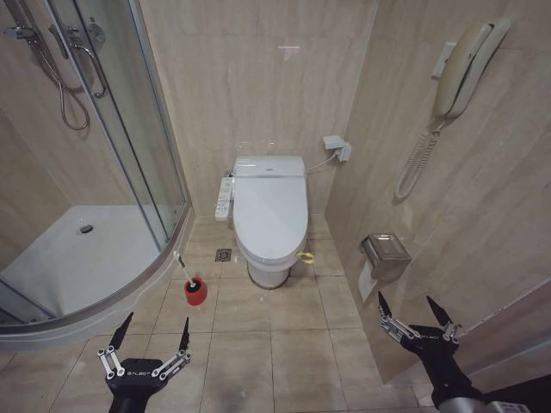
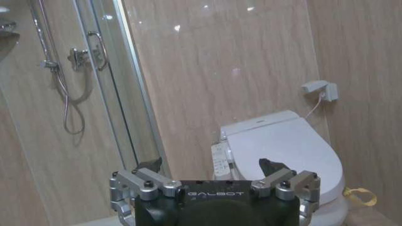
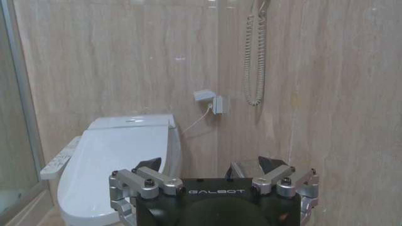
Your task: Open the toilet lid, clean the toilet bowl with a toilet brush, close the toilet lid, and flush.
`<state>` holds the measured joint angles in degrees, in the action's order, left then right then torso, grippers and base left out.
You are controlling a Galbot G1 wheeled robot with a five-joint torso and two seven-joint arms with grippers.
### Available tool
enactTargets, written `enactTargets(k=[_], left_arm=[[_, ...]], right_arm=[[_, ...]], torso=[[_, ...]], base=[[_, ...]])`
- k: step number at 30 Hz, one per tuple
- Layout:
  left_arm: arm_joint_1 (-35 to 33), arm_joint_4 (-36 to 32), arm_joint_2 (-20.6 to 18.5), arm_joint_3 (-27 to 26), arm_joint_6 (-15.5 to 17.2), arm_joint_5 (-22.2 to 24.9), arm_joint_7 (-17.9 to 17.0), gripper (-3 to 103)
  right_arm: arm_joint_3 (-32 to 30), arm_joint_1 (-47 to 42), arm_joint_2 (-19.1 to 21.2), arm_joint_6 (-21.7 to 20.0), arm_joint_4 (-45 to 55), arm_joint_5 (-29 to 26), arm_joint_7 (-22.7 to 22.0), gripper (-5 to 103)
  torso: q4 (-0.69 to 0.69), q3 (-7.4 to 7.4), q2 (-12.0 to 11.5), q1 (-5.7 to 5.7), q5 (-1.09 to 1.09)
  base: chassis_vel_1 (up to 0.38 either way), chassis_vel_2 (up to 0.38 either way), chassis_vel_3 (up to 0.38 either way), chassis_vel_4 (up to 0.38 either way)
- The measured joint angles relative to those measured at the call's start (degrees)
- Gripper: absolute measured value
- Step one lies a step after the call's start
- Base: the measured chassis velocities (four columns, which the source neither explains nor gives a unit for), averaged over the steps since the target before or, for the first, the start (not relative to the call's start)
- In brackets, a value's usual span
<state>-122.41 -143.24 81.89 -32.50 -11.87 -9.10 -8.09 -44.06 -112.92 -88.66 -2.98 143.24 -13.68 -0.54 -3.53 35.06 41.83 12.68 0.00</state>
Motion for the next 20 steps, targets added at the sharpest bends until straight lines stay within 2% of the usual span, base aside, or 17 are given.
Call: enactTargets(k=[20], left_arm=[[0.00, 0.00, 0.00, 0.00, 0.00, 0.00, 0.00, 100]], right_arm=[[0.00, 0.00, 0.00, 0.00, 0.00, 0.00, 0.00, 100]], torso=[[0.00, 0.00, 0.00, 0.00, 0.00]], base=[[0.000, 0.000, 0.000, 0.000]])
